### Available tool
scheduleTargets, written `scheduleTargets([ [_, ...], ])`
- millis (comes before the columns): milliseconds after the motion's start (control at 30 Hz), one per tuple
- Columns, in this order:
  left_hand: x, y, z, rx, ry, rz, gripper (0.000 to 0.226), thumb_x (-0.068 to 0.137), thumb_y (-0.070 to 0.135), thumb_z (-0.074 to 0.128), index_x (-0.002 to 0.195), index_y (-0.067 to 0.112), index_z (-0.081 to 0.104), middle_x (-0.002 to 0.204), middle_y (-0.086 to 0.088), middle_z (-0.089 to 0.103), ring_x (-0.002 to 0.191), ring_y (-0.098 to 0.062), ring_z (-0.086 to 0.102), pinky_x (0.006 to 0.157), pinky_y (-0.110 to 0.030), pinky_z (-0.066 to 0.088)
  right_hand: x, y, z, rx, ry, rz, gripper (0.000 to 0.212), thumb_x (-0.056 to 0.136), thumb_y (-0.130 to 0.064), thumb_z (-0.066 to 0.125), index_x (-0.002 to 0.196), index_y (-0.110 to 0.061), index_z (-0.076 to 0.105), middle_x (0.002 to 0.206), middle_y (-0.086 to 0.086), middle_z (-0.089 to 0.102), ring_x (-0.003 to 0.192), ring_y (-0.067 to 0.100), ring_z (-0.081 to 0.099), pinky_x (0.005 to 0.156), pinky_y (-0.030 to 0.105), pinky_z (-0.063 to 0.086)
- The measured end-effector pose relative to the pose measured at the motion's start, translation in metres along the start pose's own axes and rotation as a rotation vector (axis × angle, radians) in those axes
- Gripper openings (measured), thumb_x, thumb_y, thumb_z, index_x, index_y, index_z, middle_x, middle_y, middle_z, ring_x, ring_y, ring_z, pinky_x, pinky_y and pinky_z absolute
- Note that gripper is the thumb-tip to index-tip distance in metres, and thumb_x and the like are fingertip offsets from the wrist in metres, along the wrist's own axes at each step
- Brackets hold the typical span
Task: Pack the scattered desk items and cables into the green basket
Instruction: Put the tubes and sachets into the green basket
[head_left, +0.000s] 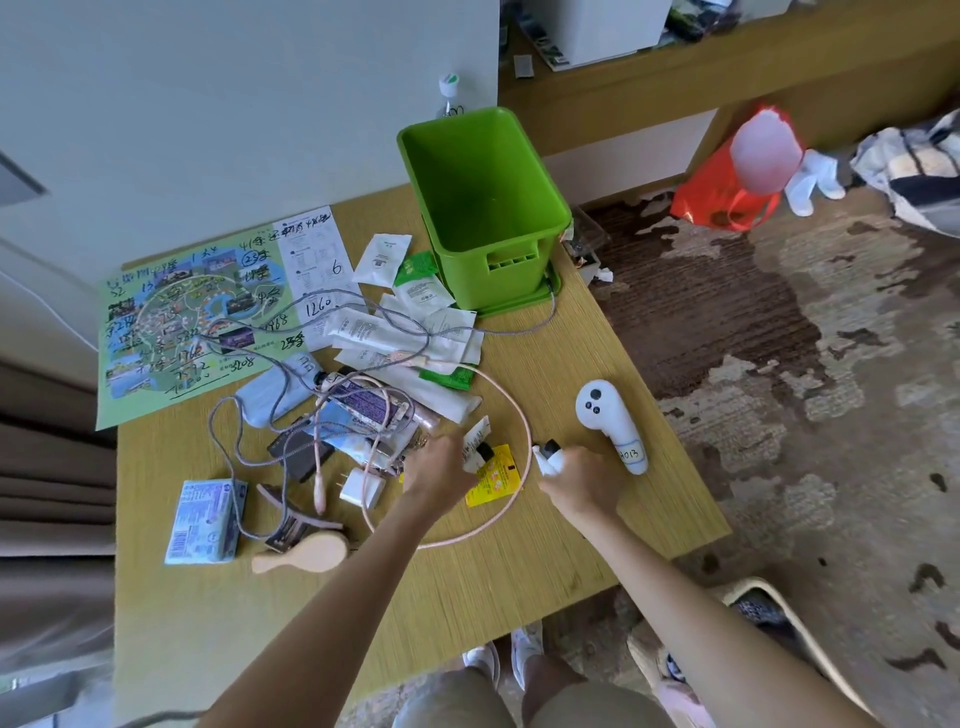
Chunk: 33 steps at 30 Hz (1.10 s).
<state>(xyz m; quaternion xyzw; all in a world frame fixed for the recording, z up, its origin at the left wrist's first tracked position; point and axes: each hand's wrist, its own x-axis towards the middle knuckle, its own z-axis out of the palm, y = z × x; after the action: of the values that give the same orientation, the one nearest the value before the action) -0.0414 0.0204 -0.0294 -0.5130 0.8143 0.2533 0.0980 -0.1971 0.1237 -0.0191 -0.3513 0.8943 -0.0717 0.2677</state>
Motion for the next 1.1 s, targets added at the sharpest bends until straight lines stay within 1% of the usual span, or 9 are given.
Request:
scheduleTargets([
  [133,0.004,-0.002,-0.002,0.014,0.011,0.006,0.055,0.076,0.033,0.078,0.119,0.011,0.052,0.104,-0.005,0.06,0.082,-0.024,0.062,0.059,-0.033,0.047,-0.005,0.009,0.002,0.045,0.015,0.011,0.018,0.079,-0.018,0.07,0.071,-0.016,0.054,0.067,-0.003,0.052,0.056,0.014,0.048,0.041,0.021,0.022],
  [200,0.006,-0.004,-0.003,-0.035,-0.001,-0.009,0.051,0.077,0.032,0.077,0.117,0.011,0.054,0.091,-0.002,0.058,0.072,-0.02,0.059,0.052,-0.03,0.043,-0.008,0.012,0.003,0.073,0.012,0.001,0.02,0.079,-0.017,0.07,0.069,-0.015,0.053,0.065,-0.003,0.051,0.054,0.013,0.048,0.041,0.021,0.024],
  [267,0.007,-0.009,-0.003,-0.027,0.004,-0.035,0.038,0.077,0.031,0.075,0.1,0.009,0.055,0.071,0.004,0.05,0.058,-0.013,0.048,0.046,-0.027,0.038,-0.009,0.011,0.001,0.136,0.011,-0.004,0.022,0.078,-0.017,0.069,0.065,-0.015,0.052,0.061,-0.001,0.054,0.052,0.015,0.052,0.042,0.02,0.028],
  [367,0.006,-0.015,-0.007,-0.015,-0.03,-0.064,0.035,0.075,0.034,0.075,0.077,0.015,0.046,0.074,0.001,0.05,0.06,-0.014,0.046,0.053,-0.028,0.039,-0.006,0.002,-0.005,0.227,0.003,-0.046,0.019,0.076,-0.016,0.068,0.064,-0.01,0.054,0.065,0.015,0.067,0.06,0.028,0.067,0.047,0.023,0.033],
  [500,0.007,-0.018,-0.025,-0.189,-0.058,-0.071,0.031,0.073,0.029,0.076,0.084,0.007,0.056,0.08,-0.007,0.067,0.073,-0.025,0.065,0.066,-0.038,0.056,0.003,-0.018,-0.018,0.405,-0.028,-0.067,0.021,0.077,-0.014,0.066,0.063,-0.01,0.05,0.062,0.015,0.065,0.063,0.032,0.07,0.05,0.025,0.038],
  [633,0.013,-0.011,-0.07,-0.549,0.065,-0.055,0.022,0.075,0.019,0.076,0.079,0.002,0.062,0.073,-0.016,0.07,0.056,-0.024,0.059,0.055,-0.039,0.052,0.019,-0.043,-0.043,0.51,0.029,-0.108,0.035,0.076,-0.013,0.067,0.051,-0.016,0.042,0.047,0.002,0.052,0.051,0.027,0.061,0.047,0.024,0.034],
  [733,0.024,-0.002,-0.115,-0.739,0.195,-0.026,0.023,0.076,0.014,0.076,0.08,-0.004,0.063,0.073,-0.018,0.07,0.052,-0.022,0.057,0.052,-0.038,0.051,0.039,-0.065,-0.072,0.601,0.071,-0.135,0.029,0.076,-0.013,0.068,0.055,-0.014,0.048,0.051,0.003,0.057,0.047,0.022,0.063,0.049,0.03,0.043],
  [867,0.048,0.008,-0.169,-0.84,0.39,0.022,0.011,0.075,0.009,0.075,0.069,0.007,0.066,0.061,-0.004,0.067,0.047,-0.008,0.056,0.047,-0.022,0.046,0.072,-0.1,-0.118,0.63,0.132,-0.229,0.022,0.074,-0.015,0.069,0.058,-0.013,0.055,0.043,-0.005,0.059,0.04,0.007,0.061,0.044,0.022,0.044],
  [1100,0.095,0.011,-0.233,-0.972,0.552,-0.081,0.008,0.075,0.008,0.074,0.076,0.001,0.07,0.071,-0.015,0.07,0.056,-0.016,0.058,0.054,-0.026,0.047,0.139,-0.169,-0.184,0.585,0.146,-0.408,0.042,0.076,-0.011,0.069,0.046,-0.019,0.04,0.035,-0.007,0.048,0.036,0.007,0.059,0.035,0.016,0.033],
])
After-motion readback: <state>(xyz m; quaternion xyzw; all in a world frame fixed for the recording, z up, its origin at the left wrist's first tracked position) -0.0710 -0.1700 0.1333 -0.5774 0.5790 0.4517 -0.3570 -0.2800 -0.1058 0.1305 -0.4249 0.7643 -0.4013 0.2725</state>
